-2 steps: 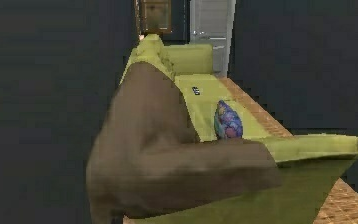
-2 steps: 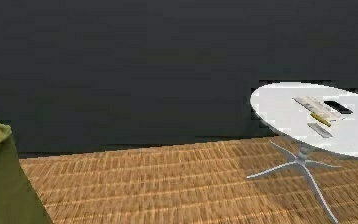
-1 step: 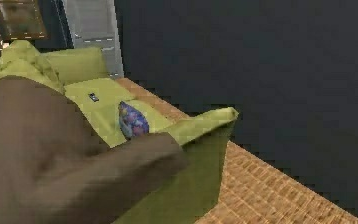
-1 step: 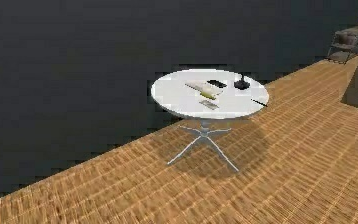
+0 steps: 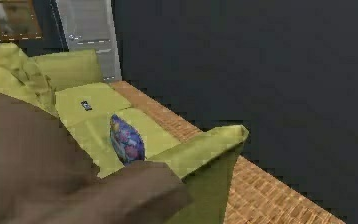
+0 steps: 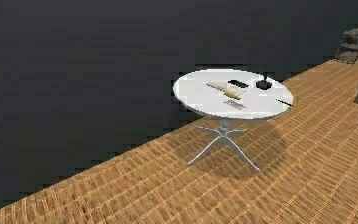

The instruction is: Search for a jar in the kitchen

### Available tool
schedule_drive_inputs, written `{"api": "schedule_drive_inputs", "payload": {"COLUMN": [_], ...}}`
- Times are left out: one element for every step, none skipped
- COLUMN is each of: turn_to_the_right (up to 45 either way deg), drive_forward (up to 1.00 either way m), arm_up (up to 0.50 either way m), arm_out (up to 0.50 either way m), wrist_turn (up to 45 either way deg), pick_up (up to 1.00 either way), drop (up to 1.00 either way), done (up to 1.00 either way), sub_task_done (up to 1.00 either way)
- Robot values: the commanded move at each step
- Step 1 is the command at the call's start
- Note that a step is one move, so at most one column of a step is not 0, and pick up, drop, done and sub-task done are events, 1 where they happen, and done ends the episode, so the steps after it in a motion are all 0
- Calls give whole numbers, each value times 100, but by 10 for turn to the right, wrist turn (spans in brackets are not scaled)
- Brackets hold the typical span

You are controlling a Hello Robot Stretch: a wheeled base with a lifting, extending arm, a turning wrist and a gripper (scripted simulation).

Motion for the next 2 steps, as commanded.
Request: {"api": "schedule_drive_inputs", "payload": {"turn_to_the_right": [450, 0], "drive_forward": [0, 95], "arm_up": [0, 0], "arm_out": [0, 0], "wrist_turn": [0, 0], "pick_up": [0, 0], "drop": [0, 0], "done": [0, 0], "sub_task_done": [0, 0]}}
